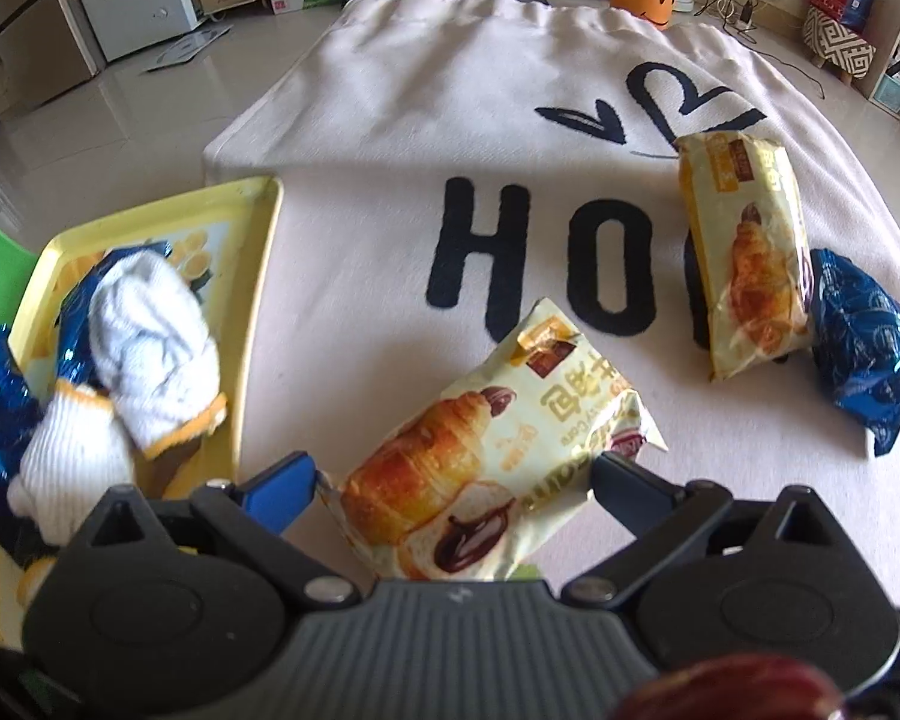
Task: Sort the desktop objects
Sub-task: 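Grasp the white knit glove with the right gripper while the left gripper lowers onto a croissant packet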
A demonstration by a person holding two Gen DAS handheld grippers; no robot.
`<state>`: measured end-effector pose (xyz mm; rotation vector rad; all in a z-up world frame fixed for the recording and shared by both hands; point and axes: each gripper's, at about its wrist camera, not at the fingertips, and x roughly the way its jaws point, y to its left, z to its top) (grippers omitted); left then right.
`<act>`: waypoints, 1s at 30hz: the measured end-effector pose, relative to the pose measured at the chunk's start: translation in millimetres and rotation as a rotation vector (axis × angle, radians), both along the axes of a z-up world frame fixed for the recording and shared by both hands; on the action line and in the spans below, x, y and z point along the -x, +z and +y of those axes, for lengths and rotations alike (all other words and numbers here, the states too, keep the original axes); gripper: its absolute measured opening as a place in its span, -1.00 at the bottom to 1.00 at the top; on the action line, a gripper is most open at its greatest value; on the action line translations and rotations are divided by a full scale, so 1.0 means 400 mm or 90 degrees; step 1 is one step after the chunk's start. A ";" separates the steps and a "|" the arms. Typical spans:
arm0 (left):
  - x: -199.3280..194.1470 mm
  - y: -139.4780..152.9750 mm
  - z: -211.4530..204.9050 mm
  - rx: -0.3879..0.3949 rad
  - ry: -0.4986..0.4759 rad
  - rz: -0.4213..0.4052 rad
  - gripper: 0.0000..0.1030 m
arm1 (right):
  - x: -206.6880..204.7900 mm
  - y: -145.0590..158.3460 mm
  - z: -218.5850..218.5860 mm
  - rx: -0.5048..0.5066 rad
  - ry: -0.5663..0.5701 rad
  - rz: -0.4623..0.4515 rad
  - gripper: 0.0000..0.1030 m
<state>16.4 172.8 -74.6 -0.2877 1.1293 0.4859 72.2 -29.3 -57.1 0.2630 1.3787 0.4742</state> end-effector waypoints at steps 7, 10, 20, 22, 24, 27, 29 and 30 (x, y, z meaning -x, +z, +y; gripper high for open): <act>0.063 -0.025 0.038 0.057 0.004 0.031 0.99 | 0.029 0.000 0.031 0.019 0.088 -0.031 0.60; 0.056 -0.006 0.028 0.038 -0.049 0.022 0.99 | 0.045 -0.008 0.045 0.029 0.135 -0.038 0.60; 0.060 0.026 0.011 0.019 -0.127 0.001 0.99 | 0.146 -0.021 0.104 0.058 0.343 -0.082 0.60; 0.055 0.027 0.004 0.030 -0.134 0.010 0.99 | 0.165 -0.030 0.120 0.077 0.377 -0.097 0.60; 0.058 0.031 0.010 0.065 -0.126 0.001 0.99 | 0.176 -0.039 0.129 0.081 0.399 -0.098 0.60; 0.063 0.042 0.021 0.137 -0.105 -0.011 0.99 | 0.186 -0.054 0.134 0.080 0.417 -0.089 0.60; 0.064 0.052 0.025 0.176 -0.099 -0.022 0.99 | 0.198 -0.065 0.142 0.097 0.432 -0.093 0.60; 0.064 0.054 0.025 0.179 -0.100 -0.025 0.99 | 0.204 -0.070 0.147 0.107 0.439 -0.098 0.60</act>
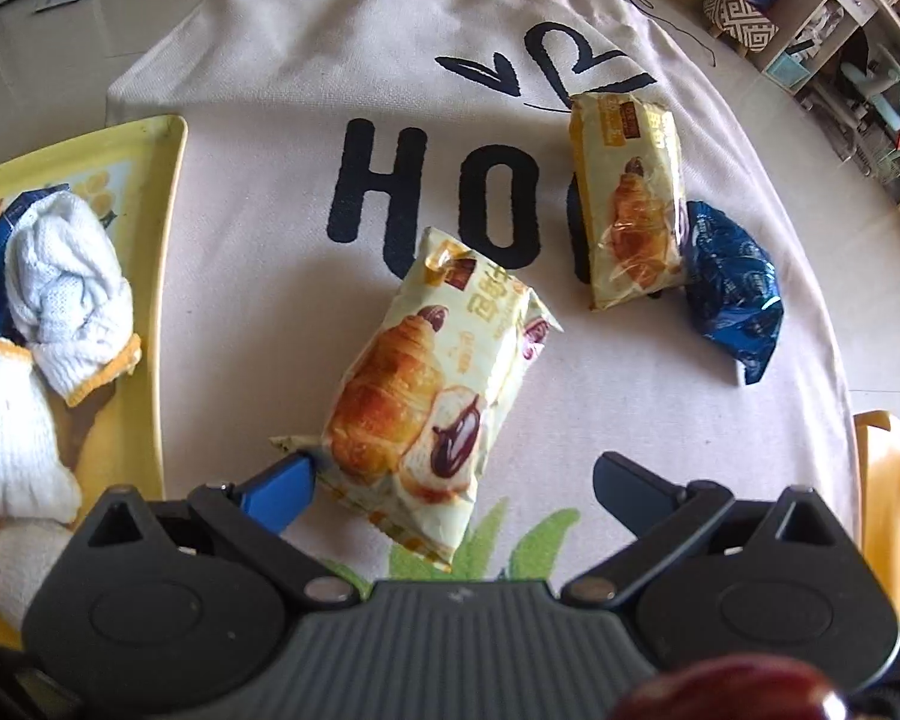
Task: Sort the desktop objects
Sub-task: 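Grasp the white knit glove with the right gripper while the left gripper lowers onto a croissant packet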
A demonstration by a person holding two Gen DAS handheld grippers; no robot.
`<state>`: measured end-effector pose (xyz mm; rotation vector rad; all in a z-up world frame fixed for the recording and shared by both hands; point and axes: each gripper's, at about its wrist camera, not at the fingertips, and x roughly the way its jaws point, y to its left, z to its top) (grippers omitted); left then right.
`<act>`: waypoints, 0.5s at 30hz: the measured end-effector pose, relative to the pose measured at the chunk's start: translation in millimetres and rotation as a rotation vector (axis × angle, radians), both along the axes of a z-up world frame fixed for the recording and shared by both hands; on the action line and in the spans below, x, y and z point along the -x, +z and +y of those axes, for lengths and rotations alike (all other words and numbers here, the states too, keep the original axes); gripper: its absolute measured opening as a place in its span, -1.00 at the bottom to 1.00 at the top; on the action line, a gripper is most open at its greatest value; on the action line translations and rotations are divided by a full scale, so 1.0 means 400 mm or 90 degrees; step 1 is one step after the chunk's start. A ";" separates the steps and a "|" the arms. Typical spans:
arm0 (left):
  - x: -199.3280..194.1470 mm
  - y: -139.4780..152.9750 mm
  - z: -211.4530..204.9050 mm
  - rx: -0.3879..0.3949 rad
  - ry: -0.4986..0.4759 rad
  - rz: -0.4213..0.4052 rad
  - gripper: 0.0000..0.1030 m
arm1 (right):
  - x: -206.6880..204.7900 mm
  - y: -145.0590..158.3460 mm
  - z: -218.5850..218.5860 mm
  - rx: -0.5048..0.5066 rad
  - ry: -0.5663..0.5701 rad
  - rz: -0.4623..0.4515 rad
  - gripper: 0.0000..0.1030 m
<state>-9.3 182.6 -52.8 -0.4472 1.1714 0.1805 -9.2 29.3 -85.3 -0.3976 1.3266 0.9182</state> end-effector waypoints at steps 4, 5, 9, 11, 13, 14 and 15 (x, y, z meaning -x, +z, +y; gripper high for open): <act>-0.011 -0.010 0.005 -0.071 0.016 0.000 0.99 | 0.007 -0.017 0.013 0.020 0.006 -0.025 0.60; -0.015 -0.014 0.010 -0.083 0.023 0.004 0.99 | 0.007 -0.020 0.015 0.022 0.007 -0.031 0.57; -0.019 -0.023 0.026 -0.079 0.042 0.009 0.99 | 0.011 -0.020 0.019 0.009 0.012 -0.033 0.30; -0.024 -0.028 0.025 -0.077 0.038 0.012 0.99 | 0.009 -0.017 0.019 0.005 0.005 -0.039 0.25; -0.031 -0.036 0.020 -0.080 0.032 0.016 0.99 | -0.005 -0.008 0.007 -0.013 -0.026 -0.035 0.20; -0.036 -0.039 0.017 -0.084 0.030 0.018 0.99 | -0.017 -0.001 -0.002 -0.023 -0.050 -0.038 0.19; -0.040 -0.041 0.015 -0.089 0.028 0.019 0.99 | -0.031 0.006 -0.011 -0.031 -0.077 -0.042 0.19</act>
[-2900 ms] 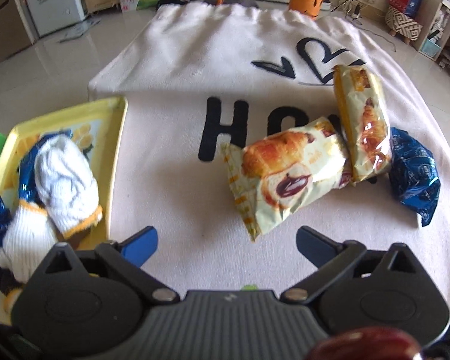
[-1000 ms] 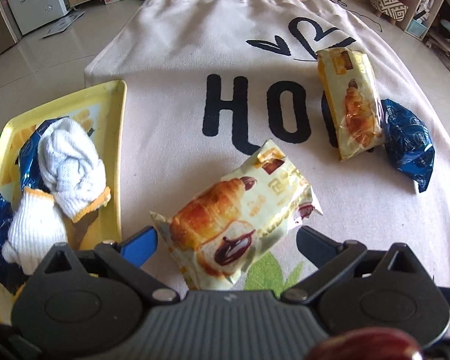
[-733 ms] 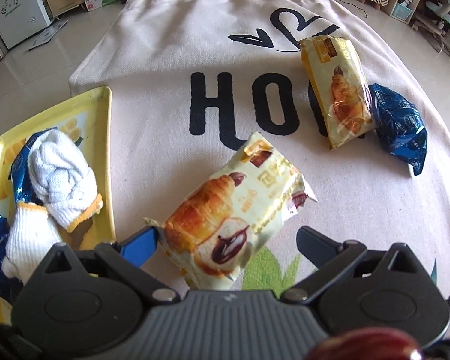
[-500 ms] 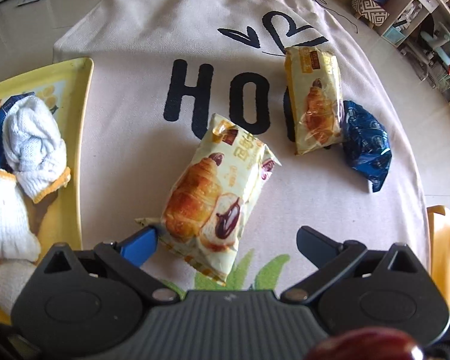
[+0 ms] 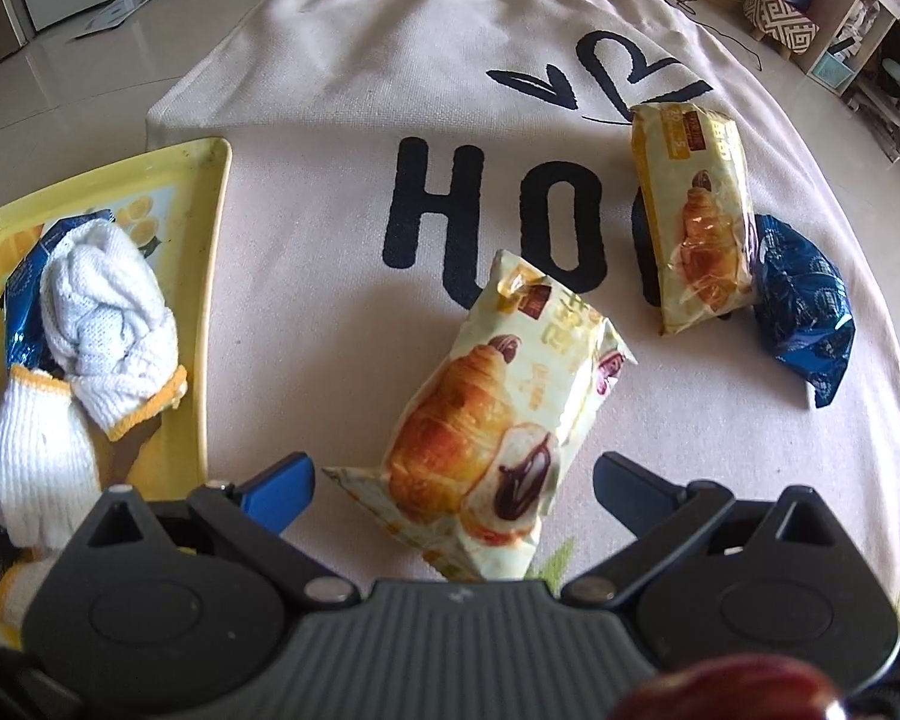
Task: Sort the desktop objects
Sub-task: 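Grasp the white knit glove with the right gripper while the left gripper lowers onto a croissant packet, then close the left gripper on the croissant packet while the right gripper holds the glove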
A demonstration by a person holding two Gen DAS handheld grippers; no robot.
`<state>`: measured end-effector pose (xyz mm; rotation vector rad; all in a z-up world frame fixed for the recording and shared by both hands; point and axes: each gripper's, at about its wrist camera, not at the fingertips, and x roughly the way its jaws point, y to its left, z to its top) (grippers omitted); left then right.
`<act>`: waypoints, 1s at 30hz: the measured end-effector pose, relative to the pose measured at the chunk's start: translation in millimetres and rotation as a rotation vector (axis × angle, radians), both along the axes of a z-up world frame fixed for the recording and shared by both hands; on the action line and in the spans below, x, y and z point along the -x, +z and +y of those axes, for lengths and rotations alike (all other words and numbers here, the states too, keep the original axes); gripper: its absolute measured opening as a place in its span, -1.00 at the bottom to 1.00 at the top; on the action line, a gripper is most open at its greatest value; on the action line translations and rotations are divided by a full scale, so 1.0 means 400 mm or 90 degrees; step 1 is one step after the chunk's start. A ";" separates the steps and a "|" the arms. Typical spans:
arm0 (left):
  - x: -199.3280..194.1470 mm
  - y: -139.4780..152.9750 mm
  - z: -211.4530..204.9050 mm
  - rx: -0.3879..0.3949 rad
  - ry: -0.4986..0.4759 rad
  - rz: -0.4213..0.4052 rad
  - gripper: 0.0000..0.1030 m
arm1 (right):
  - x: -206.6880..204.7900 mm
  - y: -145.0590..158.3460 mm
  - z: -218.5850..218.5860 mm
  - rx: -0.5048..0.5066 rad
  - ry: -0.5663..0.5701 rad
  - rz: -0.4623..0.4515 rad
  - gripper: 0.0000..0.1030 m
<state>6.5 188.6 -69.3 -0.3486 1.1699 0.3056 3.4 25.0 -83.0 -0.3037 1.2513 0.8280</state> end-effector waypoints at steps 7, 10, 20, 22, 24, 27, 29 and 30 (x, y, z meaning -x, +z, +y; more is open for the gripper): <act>-0.022 -0.021 -0.012 -0.013 -0.006 0.015 0.99 | -0.079 -0.001 -0.066 0.031 -0.178 -0.023 0.20; -0.034 -0.033 -0.022 -0.032 -0.014 0.023 0.99 | -0.092 -0.006 -0.072 0.034 -0.194 -0.004 0.22; -0.052 -0.062 -0.041 -0.064 -0.033 0.054 0.99 | -0.095 -0.015 -0.072 0.058 -0.210 -0.006 0.50; -0.051 -0.062 -0.043 -0.065 -0.030 0.054 0.99 | -0.099 -0.020 -0.074 0.062 -0.219 -0.003 0.59; -0.050 -0.061 -0.044 -0.066 -0.029 0.052 0.99 | -0.100 -0.025 -0.072 0.068 -0.219 -0.002 0.63; -0.049 -0.059 -0.046 -0.066 -0.026 0.051 0.99 | -0.098 -0.032 -0.064 0.077 -0.213 -0.006 0.66; -0.047 -0.058 -0.048 -0.067 -0.023 0.050 0.99 | -0.095 -0.040 -0.057 0.089 -0.209 -0.012 0.69; -0.046 -0.058 -0.050 -0.067 -0.021 0.049 0.99 | -0.094 -0.043 -0.055 0.092 -0.207 -0.012 0.70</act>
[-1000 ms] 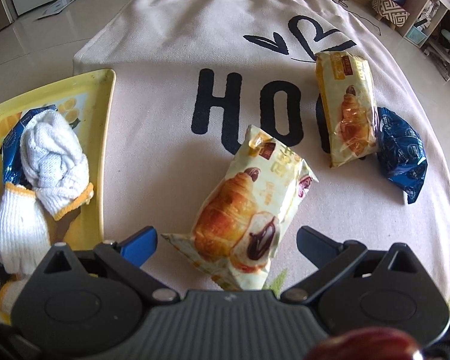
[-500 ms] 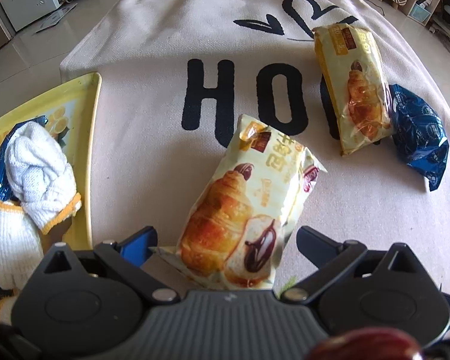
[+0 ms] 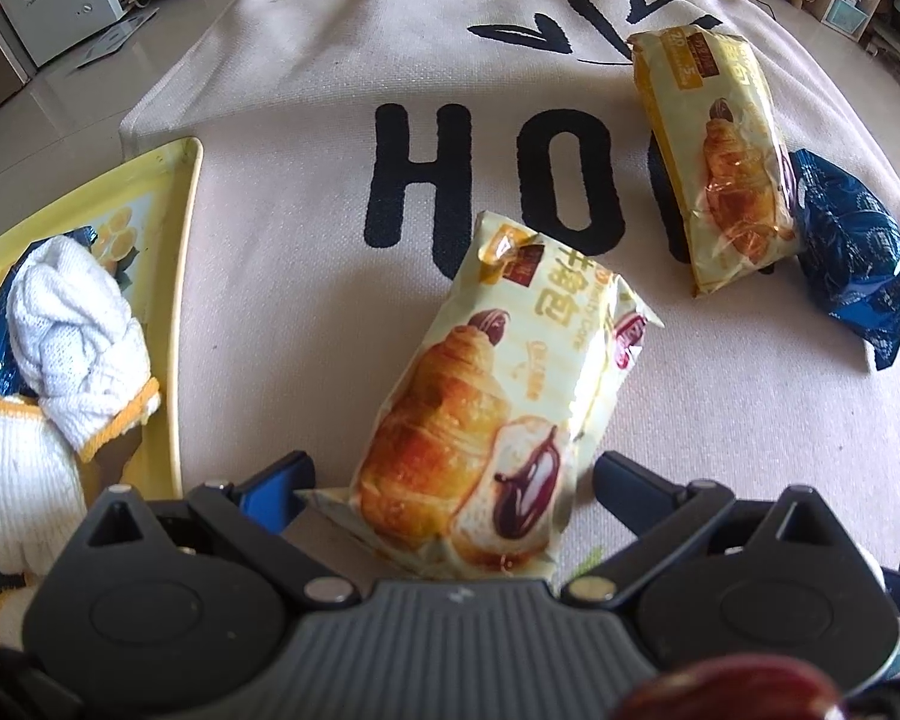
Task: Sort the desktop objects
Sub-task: 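Close the left gripper on the croissant packet while the right gripper holds the glove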
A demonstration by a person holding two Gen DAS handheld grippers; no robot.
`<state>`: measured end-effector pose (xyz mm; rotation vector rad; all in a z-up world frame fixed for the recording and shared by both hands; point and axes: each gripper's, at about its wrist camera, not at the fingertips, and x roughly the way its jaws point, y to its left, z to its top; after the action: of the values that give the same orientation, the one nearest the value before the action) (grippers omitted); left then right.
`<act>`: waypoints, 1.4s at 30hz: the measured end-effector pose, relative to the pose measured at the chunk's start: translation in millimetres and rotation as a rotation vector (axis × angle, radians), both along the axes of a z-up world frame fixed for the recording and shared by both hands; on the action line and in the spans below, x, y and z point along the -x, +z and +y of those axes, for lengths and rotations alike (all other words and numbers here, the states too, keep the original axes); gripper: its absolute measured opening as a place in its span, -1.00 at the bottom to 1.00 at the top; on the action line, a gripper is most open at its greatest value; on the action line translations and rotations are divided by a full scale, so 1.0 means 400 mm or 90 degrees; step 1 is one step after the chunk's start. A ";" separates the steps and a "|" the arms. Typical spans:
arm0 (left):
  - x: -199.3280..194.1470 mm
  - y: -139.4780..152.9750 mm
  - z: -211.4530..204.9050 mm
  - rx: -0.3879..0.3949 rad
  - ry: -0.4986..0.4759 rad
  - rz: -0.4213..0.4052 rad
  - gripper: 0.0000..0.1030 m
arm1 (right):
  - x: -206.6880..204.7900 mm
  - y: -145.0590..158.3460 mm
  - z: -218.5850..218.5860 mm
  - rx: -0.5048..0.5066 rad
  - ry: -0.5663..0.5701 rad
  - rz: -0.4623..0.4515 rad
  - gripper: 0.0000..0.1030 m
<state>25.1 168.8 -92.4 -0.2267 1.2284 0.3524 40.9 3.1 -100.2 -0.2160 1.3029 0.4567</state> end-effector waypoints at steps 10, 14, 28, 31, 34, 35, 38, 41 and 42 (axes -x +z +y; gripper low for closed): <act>0.011 0.006 -0.012 -0.004 0.014 -0.010 0.99 | 0.017 -0.016 0.024 0.044 0.022 -0.035 0.83; 0.014 0.008 -0.017 -0.005 0.019 -0.014 0.99 | 0.022 -0.020 0.028 0.054 0.028 -0.041 0.84; 0.027 0.018 -0.044 -0.009 0.038 -0.019 0.99 | 0.022 -0.025 0.027 0.061 0.017 -0.029 0.96; 0.026 0.021 -0.053 -0.007 0.024 -0.015 0.99 | 0.027 -0.025 0.026 0.062 0.016 -0.028 0.96; 0.029 0.023 -0.059 -0.008 0.015 -0.017 0.99 | 0.031 -0.025 0.025 0.061 0.015 -0.029 0.96; 0.029 0.024 -0.061 -0.007 0.015 -0.016 0.99 | 0.032 -0.025 0.025 0.061 0.015 -0.029 0.96; 0.029 0.027 -0.069 -0.004 0.008 -0.014 0.99 | 0.033 -0.024 0.024 0.061 0.016 -0.029 0.96; 0.032 0.030 -0.080 -0.001 -0.004 -0.010 0.96 | 0.039 -0.024 0.023 0.059 0.017 -0.029 0.96; 0.033 0.032 -0.081 0.000 0.000 -0.010 0.92 | 0.040 -0.023 0.022 0.057 0.015 -0.030 0.94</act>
<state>11.9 136.3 -79.4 -0.2292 1.2132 0.3490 24.8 11.9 -109.2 -0.3160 1.2775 0.4109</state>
